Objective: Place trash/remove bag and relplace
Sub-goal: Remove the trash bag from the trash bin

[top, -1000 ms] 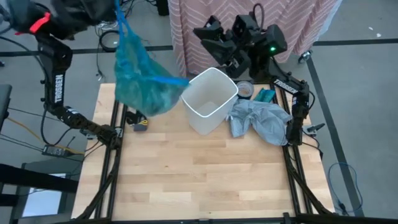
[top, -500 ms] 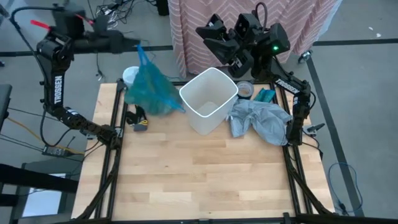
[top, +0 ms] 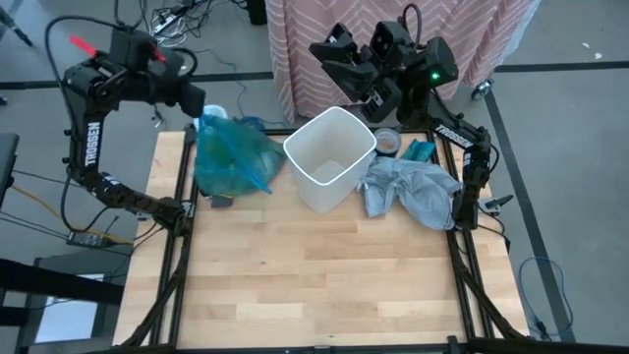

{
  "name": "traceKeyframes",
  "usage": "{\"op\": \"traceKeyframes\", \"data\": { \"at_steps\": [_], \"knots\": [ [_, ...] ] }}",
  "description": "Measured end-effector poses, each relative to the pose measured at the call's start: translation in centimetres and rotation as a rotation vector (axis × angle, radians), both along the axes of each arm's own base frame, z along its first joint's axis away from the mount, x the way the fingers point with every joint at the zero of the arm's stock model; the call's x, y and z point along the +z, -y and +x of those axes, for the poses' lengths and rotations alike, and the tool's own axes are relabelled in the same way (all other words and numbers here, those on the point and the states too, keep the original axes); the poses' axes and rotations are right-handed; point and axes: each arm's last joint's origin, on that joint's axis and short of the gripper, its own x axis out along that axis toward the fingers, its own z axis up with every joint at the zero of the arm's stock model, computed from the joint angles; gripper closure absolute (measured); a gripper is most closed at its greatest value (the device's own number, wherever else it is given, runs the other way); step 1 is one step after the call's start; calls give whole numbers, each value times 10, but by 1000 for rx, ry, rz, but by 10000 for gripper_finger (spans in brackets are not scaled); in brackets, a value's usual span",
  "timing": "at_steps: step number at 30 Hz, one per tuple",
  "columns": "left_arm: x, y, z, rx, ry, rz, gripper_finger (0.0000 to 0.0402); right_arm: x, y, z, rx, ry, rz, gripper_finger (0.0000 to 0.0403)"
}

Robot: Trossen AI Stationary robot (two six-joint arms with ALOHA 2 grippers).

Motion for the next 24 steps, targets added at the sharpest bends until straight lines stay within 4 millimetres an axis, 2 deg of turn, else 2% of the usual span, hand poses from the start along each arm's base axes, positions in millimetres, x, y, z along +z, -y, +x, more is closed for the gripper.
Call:
{"op": "traceKeyframes", "data": {
  "at_steps": [6,11,16,20,24],
  "knots": [
    [-31,-11,9,11,-178,-47,400,-1,-1,0,48,-24,3,222],
    [-73,-23,22,-39,-328,-166,400,-2,-2,1,80,-51,1,224],
    [-116,-30,33,-65,-435,-313,400,-18,2,14,74,-255,20,227],
    [-124,-31,34,-45,-499,-305,400,-40,12,23,9,-485,38,231],
    [-113,-31,31,13,-556,-210,400,-57,25,24,-38,-647,50,236]
  ]
}}
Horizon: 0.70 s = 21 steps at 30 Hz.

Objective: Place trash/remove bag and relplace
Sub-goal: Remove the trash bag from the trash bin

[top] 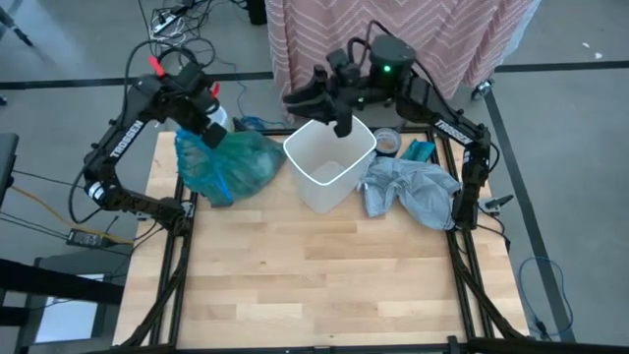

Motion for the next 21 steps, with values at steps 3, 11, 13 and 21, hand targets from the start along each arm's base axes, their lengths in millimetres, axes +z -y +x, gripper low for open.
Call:
{"op": "traceKeyframes", "data": {
  "at_steps": [3,11,13,21],
  "knots": [
    [15,1,-4,10,-26,96,400,-8,12,-5,-43,-93,2,239],
    [52,12,-12,-74,34,228,398,-29,41,-33,-206,-374,13,243],
    [53,12,-12,-103,41,223,392,-35,44,-43,-267,-466,15,243],
    [52,16,-6,-323,125,153,333,-57,43,-74,-374,-822,2,243]
  ]
}}
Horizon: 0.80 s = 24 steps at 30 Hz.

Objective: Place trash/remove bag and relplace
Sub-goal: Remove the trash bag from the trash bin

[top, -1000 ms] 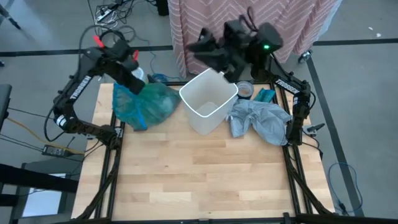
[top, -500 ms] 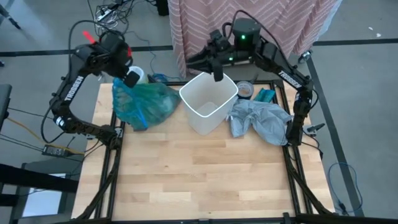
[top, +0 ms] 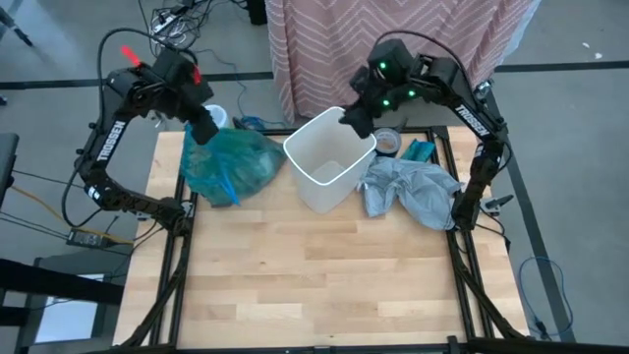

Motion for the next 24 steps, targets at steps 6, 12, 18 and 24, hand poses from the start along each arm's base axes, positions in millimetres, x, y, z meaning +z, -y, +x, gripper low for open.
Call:
{"op": "traceKeyframes", "data": {
  "at_steps": [6,12,18,24],
  "knots": [
    [-10,-1,7,-147,-15,-43,252,-15,-5,-15,-37,-237,16,235],
    [-15,-6,4,-72,-147,26,175,-17,-3,-19,-109,-305,-42,224],
    [-12,-11,-5,46,-337,172,129,-27,1,-14,-194,-390,-116,217],
    [-8,-15,-2,76,-267,213,125,-41,11,-13,-373,-497,-189,218]
  ]
}}
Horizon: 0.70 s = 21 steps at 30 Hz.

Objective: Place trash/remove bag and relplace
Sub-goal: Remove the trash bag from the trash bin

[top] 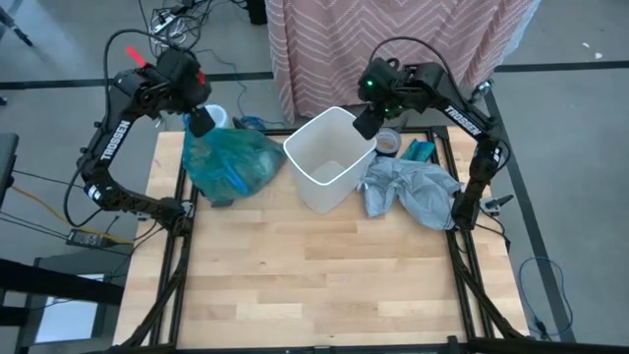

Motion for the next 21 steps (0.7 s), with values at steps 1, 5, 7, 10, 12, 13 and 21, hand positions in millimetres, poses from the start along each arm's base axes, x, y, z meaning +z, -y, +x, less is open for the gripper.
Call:
{"op": "traceKeyframes", "data": {
  "at_steps": [1,5,7,10,12,13,21],
  "knots": [
    [1,-1,1,-8,34,1,126,-2,2,0,-24,-19,-17,218],
    [10,-2,5,-37,134,37,126,-11,11,-2,-101,-58,-30,218],
    [18,-4,6,-46,141,113,126,-17,16,-4,-152,-70,-30,218],
    [32,-5,5,-28,207,207,126,-24,23,-6,-206,-85,-19,218],
    [38,0,4,-17,302,180,126,-28,27,-7,-226,-98,-12,218],
    [39,2,4,-14,359,141,127,-30,28,-7,-236,-105,-7,218],
    [15,16,5,-48,414,-300,127,-51,39,-11,-270,-179,34,218]
  ]
}}
